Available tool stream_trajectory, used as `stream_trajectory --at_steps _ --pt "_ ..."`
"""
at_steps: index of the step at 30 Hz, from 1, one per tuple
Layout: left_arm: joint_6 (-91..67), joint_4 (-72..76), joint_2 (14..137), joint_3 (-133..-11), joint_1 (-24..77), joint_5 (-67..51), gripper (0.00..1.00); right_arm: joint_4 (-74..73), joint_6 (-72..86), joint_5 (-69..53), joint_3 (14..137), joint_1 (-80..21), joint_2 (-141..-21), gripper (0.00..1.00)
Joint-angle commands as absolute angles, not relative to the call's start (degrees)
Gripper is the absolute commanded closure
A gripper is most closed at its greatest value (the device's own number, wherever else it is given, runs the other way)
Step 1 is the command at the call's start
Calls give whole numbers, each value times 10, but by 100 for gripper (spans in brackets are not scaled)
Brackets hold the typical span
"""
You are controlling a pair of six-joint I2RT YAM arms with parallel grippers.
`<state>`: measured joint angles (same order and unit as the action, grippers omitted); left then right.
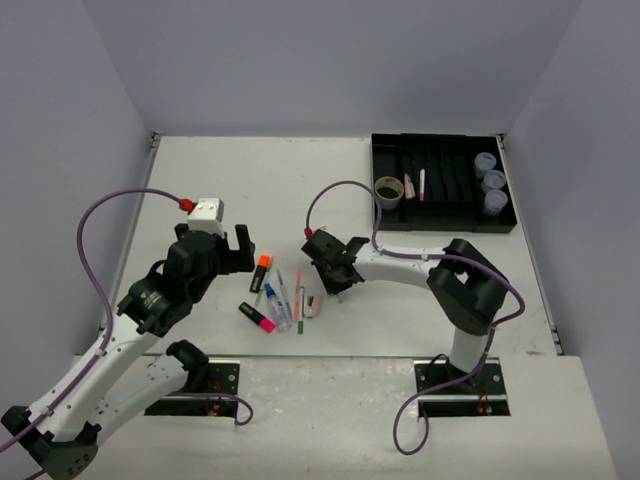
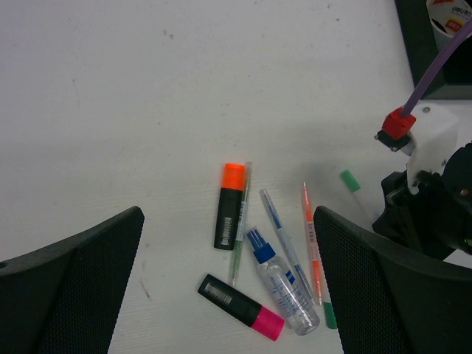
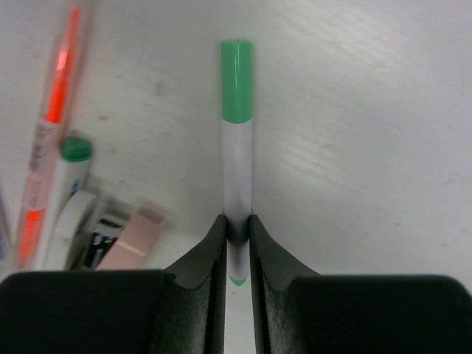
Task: Sort the stationery into containers
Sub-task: Pick up the pen from the center of the board, then place the pen in the storage box.
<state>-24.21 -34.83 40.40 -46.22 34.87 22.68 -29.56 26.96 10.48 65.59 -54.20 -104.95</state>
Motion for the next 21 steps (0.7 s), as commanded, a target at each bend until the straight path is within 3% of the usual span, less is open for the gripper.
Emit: stream_trajectory --at_steps 1,5,10,21 --pt "-224 -330 400 -462 346 223 0 -321 251 155 655 -490 -980 97" --pt "-224 -330 399 -462 346 224 0 -328 218 163 662 -403 -915 96" --pt "-224 -330 398 -462 347 221 0 -323 171 149 720 -255 -926 100" --pt "-223 -329 396 -461 347 219 0 -371 117 171 1010 -85 -1181 100"
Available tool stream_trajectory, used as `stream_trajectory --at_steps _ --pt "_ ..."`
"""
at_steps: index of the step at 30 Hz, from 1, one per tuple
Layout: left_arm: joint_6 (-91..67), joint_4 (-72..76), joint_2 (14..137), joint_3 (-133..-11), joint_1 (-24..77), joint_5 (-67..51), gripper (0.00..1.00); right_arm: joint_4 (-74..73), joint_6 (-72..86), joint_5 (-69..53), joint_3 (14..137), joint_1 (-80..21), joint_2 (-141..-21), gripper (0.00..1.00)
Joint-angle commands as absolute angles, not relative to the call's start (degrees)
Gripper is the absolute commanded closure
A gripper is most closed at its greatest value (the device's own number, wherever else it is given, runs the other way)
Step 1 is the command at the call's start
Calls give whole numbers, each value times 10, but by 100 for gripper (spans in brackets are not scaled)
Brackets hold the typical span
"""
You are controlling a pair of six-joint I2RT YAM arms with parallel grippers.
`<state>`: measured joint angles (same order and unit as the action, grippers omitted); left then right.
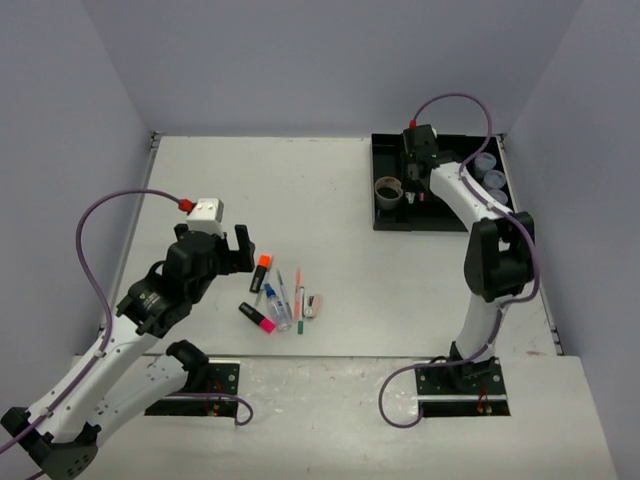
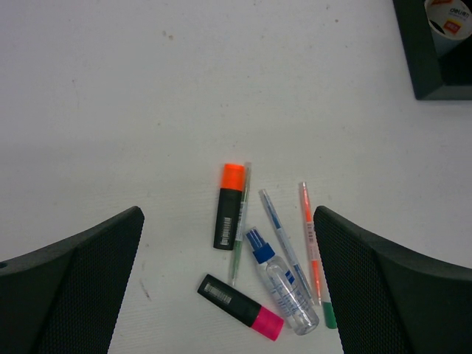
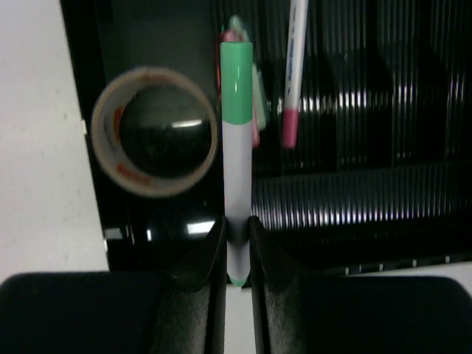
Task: Sort the stationery into containers
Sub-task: Place the pen in the storage box.
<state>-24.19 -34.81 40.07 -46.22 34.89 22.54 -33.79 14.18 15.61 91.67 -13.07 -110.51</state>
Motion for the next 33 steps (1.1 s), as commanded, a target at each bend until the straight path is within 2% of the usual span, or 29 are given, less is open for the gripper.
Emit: stream_trajectory --at_steps 1,7,14,22,25,30,33 --pt "-223 -329 396 -461 347 218 0 -377 112 168 1040 -77 -1199 100" --pt "-222 -329 399 -461 348 215 0 -434 82 159 1171 -62 -1299 98" --pt "-221 -328 400 -461 347 216 0 -432 74 165 1165 -61 -1315 94" --pt "-221 -327 394 -461 348 215 0 -435 90 162 1143 -61 -1306 77" --pt "-221 -327 392 -461 348 214 0 -440 94 162 1139 -61 -1294 66" --pt "-221 -327 389 -461 348 214 0 -454 97 161 1146 -65 -1267 59" --pt "-221 -327 387 -461 348 214 0 -461 98 165 1148 -76 -1234 58"
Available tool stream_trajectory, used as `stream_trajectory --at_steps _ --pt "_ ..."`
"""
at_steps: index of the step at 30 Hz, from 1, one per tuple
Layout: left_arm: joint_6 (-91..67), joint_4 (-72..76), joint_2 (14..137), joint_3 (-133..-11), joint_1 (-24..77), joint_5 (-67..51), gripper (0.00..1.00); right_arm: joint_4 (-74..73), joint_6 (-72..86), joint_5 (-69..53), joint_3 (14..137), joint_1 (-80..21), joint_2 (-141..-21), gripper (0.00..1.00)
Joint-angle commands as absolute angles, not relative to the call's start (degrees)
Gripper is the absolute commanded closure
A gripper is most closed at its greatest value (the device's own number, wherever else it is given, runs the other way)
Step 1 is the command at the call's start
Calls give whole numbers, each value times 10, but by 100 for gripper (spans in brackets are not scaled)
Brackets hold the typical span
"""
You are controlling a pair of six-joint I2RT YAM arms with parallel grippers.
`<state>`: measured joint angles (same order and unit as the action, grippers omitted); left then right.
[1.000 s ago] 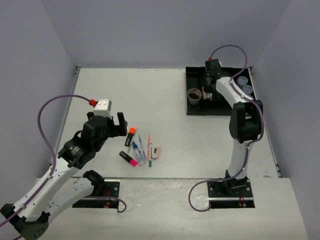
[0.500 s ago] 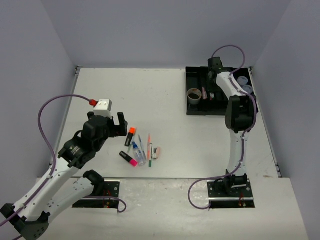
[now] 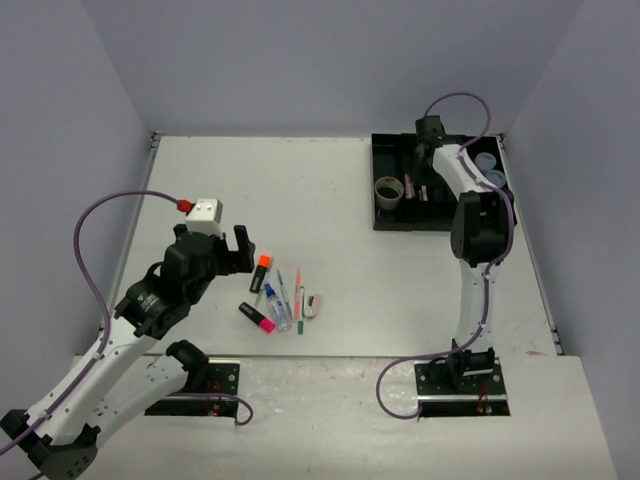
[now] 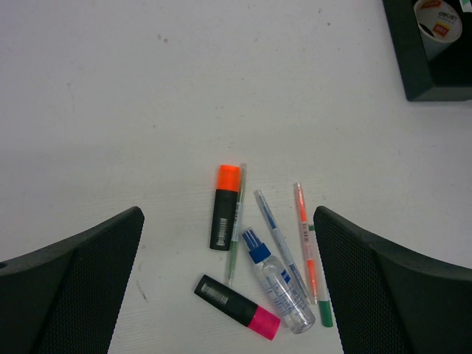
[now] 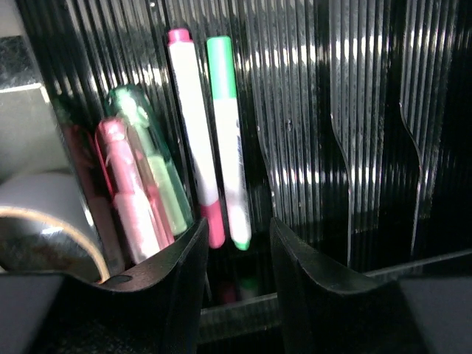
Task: Sort the stationery into containers
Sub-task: Pick up the pen from the center of the board.
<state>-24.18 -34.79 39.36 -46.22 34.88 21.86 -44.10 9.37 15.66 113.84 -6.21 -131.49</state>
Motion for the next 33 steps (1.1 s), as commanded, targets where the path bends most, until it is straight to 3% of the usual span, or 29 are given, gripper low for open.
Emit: stream_trajectory --at_steps 1,4,7,10,16,33 --pt "-221 -327 387 -461 348 214 0 -463 99 166 1144 -84 -1223 58" --pt "-221 -327 387 -461 347 215 0 -469 115 166 1116 -111 -1158 59" --pt "-221 -328 387 -461 348 218 0 -424 142 158 1014 -164 -1063 59" --pt "-221 -328 386 -461 347 220 0 -379 194 151 862 -261 -978 60" --pt "-223 -329 385 -462 348 223 0 -323 330 133 721 -440 -918 65" --pt "-225 -329 381 -462 348 224 0 -282 476 95 735 -688 -1022 66"
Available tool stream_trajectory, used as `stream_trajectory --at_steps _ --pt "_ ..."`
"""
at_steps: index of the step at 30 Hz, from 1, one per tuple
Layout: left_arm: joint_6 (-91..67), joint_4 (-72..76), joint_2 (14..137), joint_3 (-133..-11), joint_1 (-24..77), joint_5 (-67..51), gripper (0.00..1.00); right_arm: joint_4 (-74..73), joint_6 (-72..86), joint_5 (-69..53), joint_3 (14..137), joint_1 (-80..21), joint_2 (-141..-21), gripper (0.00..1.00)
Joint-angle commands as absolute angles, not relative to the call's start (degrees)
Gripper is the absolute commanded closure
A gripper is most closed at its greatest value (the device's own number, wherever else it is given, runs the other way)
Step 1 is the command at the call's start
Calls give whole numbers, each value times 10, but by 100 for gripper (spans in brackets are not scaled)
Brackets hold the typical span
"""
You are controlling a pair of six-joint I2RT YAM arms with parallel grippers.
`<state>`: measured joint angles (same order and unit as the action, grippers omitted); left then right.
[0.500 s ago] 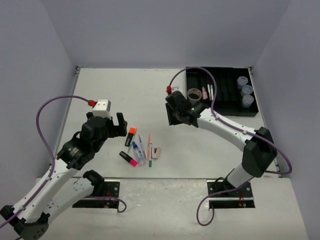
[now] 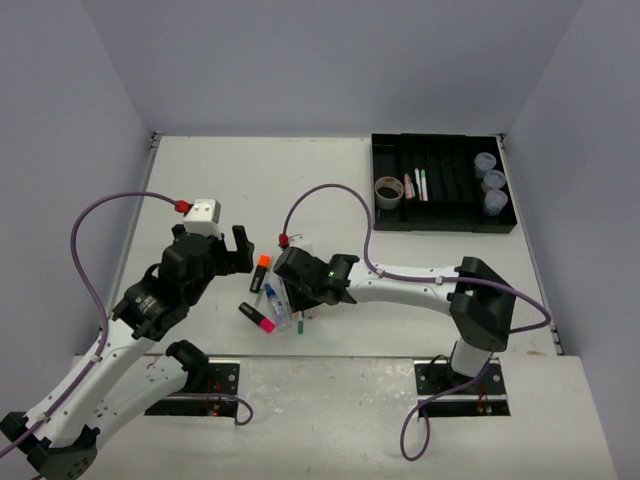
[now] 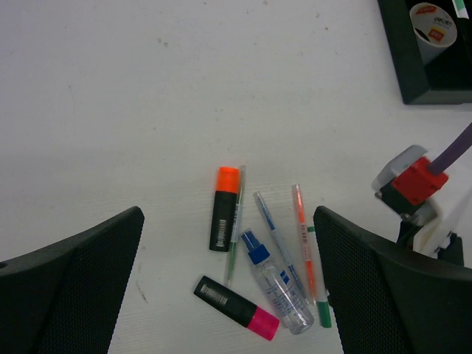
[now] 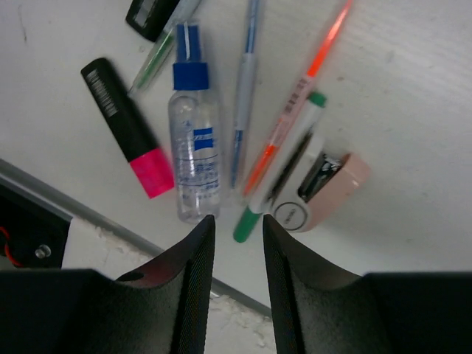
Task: Sort the stationery into containers
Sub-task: Pick up the pen from the center of the board.
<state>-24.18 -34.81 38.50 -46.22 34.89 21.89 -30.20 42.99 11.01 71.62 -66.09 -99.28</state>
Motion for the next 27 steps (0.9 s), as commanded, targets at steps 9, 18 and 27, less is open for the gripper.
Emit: stream_trajectory --at_steps 9,18,27 --pt "-225 -329 377 -461 348 224 0 -315 493 129 729 -694 -1050 66" --pt "-224 -329 377 -461 347 224 0 -348 495 165 745 -694 -1077 66" --pt "-225 -329 380 -461 348 221 0 -363 497 180 754 -693 -1095 65"
